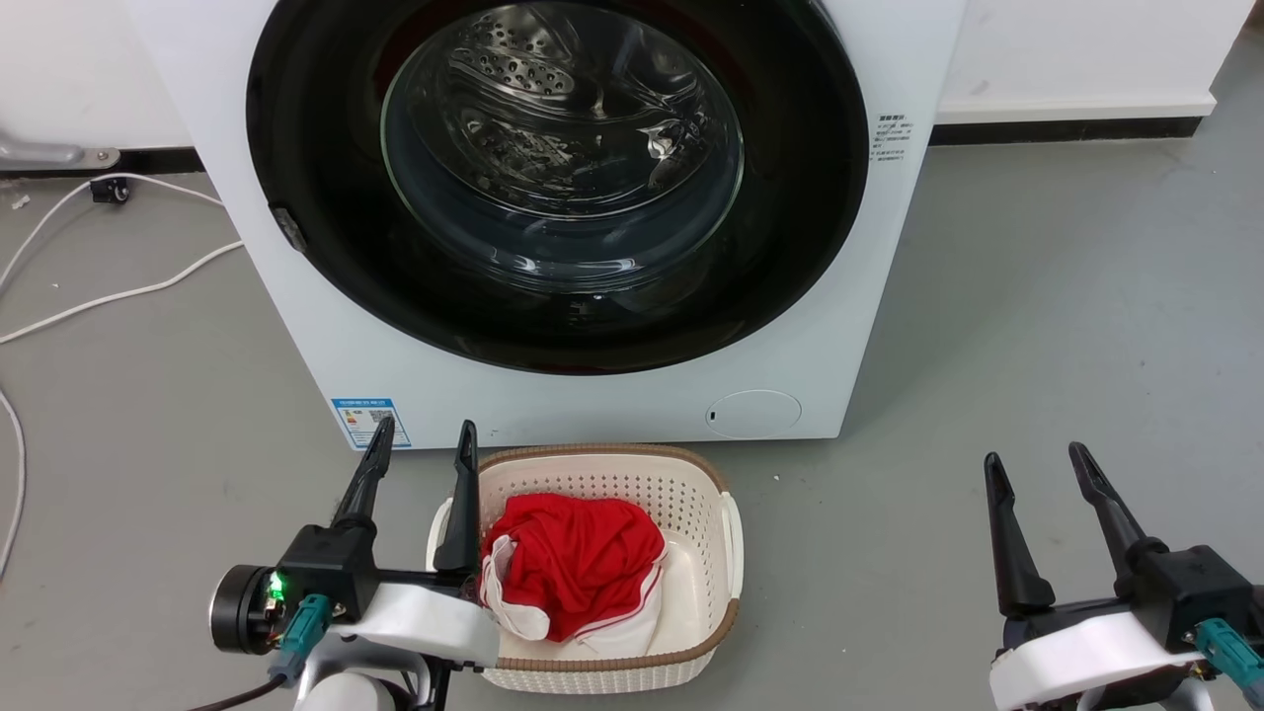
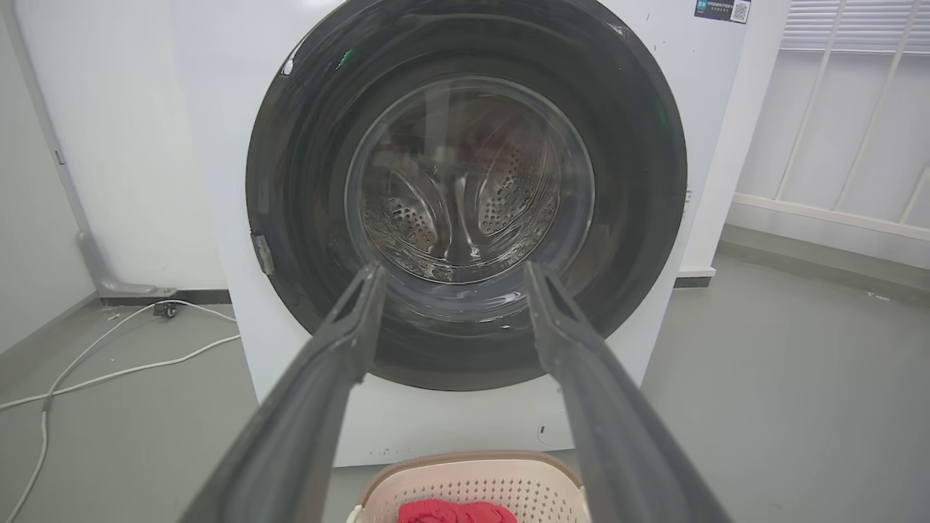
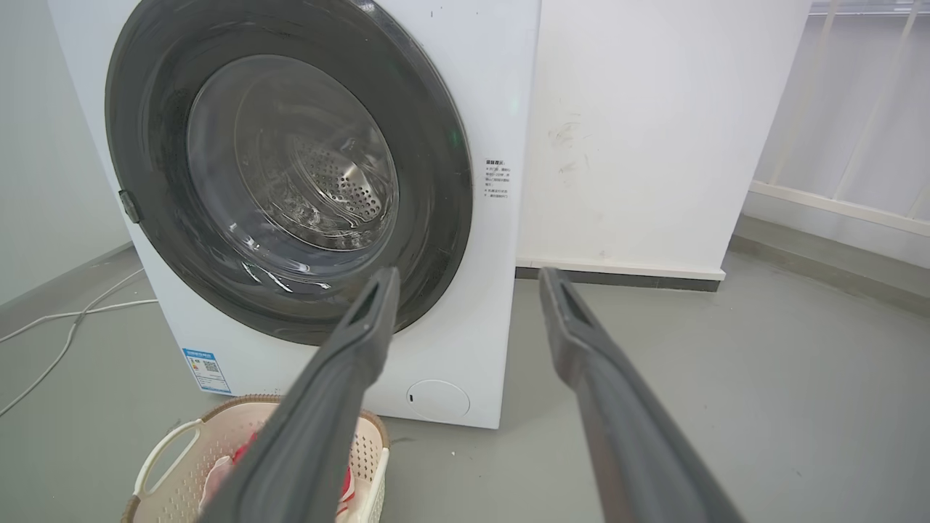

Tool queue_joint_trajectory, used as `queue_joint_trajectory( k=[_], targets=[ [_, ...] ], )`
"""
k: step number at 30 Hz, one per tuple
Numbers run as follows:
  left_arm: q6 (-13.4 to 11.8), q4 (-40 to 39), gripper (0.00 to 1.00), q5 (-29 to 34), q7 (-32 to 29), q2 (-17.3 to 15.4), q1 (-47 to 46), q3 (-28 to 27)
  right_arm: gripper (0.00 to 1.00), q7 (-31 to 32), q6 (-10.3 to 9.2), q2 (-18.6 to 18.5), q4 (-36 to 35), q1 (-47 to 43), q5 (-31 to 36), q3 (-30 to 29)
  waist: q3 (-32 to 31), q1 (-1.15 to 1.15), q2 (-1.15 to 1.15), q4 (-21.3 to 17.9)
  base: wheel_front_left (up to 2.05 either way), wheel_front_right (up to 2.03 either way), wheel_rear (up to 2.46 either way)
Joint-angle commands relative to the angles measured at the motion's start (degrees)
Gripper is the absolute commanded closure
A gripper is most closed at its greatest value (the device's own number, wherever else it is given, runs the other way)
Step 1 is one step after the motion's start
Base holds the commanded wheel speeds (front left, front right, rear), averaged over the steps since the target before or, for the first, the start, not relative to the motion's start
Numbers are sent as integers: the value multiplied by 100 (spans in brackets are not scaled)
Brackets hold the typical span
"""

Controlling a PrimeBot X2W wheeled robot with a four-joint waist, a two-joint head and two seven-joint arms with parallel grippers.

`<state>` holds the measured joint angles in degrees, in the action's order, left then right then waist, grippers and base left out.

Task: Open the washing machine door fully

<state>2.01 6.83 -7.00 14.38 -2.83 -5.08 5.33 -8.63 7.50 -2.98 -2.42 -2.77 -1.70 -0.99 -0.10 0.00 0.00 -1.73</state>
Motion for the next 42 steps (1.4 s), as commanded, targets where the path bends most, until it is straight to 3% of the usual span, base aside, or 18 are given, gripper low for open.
queue_joint_trajectory(
  k=[1, 21, 22, 23, 24, 25, 36, 40, 42],
  targets=[
    [-20, -20, 0, 119, 56, -9, -14, 16, 0, -28, -3, 17, -9, -79, 79, 13, 1, 0, 0, -4, 0, 0, 0],
    [-48, 183, 0, 131, 85, -9, -12, -17, 0, 27, -3, 18, 122, -68, -61, -7, 6, 0, 0, -29, 0, 0, 0],
    [-46, 183, 0, 134, 85, -9, -14, -18, 13, 26, -3, 18, 126, -68, -65, 5, 5, 0, 0, -28, 0, 0, 0],
    [-45, 182, 0, 134, 85, -9, -17, -18, 60, 31, -3, 18, 129, -70, -72, 19, 4, 0, 0, -28, 0, 0, 0],
    [-46, 179, 0, 132, 85, -9, -20, -17, 92, 39, -3, 18, 131, -73, -86, 25, 3, 0, 0, -28, 0, 0, 0],
    [-48, 173, 0, 127, 85, -9, -22, -18, 100, 43, -3, 18, 129, -72, -97, 27, 4, 0, 0, -27, 0, 0, 0],
    [-46, 192, 0, 74, 85, -9, -24, -4, 100, -5, -3, 18, 156, -29, -681, 67, 10, 0, 0, -17, 0, 0, 0],
    [-54, 197, 0, 58, 84, -9, -19, 25, 100, -320, -2, 17, 109, -2, -2049, -28, 15, 0, 0, 5, 0, 0, 0],
    [-58, 186, 0, 54, 84, -9, -21, 28, 100, -444, -2, 17, 81, 28, -3110, -58, 18, 0, 0, 9, 0, 0, 0]
  ],
)
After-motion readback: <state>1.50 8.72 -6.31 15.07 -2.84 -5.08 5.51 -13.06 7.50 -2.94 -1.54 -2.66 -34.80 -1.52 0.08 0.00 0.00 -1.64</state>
